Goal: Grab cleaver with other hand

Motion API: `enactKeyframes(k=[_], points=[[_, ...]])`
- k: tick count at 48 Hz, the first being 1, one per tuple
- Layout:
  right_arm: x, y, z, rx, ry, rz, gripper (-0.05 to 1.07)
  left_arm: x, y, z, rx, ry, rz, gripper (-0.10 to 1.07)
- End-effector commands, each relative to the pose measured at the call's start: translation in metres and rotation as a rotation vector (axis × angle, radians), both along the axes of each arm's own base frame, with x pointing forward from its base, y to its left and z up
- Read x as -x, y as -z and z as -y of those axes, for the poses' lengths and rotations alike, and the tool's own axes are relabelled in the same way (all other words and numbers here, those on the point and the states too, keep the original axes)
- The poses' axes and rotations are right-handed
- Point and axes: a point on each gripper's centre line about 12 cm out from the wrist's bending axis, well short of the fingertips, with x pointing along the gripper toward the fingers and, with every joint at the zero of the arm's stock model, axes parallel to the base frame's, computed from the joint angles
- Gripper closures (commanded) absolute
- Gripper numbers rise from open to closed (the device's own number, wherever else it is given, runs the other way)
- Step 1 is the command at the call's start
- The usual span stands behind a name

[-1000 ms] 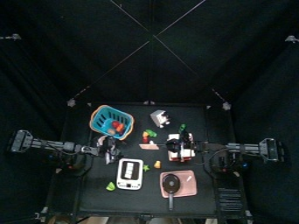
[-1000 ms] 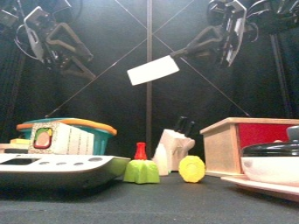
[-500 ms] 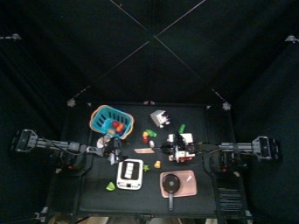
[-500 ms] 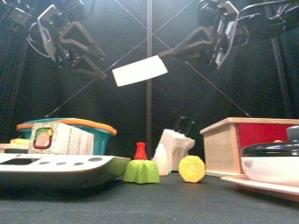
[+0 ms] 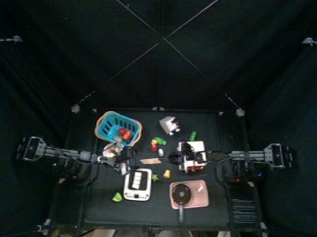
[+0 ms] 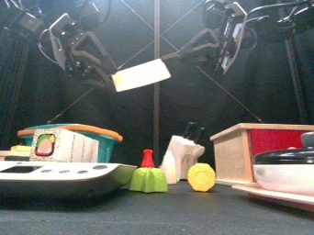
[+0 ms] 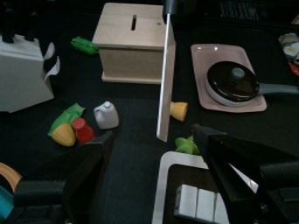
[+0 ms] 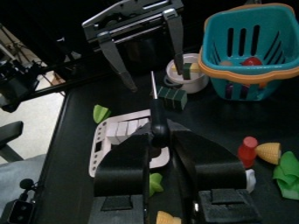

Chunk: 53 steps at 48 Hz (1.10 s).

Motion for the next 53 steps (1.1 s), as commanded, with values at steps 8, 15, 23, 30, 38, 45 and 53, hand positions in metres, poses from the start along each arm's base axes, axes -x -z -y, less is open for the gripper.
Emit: enactKeyframes(k=[8,15,23,30,38,45,53], points=[[-0.002,-0.015,-0.001,0.0,-0.004,0.045,0.51,-0.013,-0.031,0.008,0.183,-0.031,0.081,-0.05],[-0.002,-0.014,-0.001,-0.003,-0.003,0.042,0.51,-0.016,-0.068,0.031,0.341,0.039,0.173,-0.05],[-0.002,-0.014,0.0,-0.005,0.0,0.041,0.51,-0.006,-0.107,0.05,0.418,0.123,0.271,-0.05],[-0.002,-0.014,0.001,-0.005,0.003,0.041,0.51,0.008,-0.128,0.057,0.438,0.164,0.33,-0.05],[-0.002,-0.015,0.002,-0.005,0.006,0.044,0.51,0.02,-0.136,0.051,0.449,0.136,0.362,-0.05],[-0.002,-0.016,0.002,-0.009,0.007,0.045,0.51,0.024,-0.141,0.031,0.487,-0.019,0.369,-0.05],[-0.003,-0.016,0.003,-0.01,0.013,0.045,0.51,0.03,-0.149,0.023,0.478,-0.088,0.375,-0.05]])
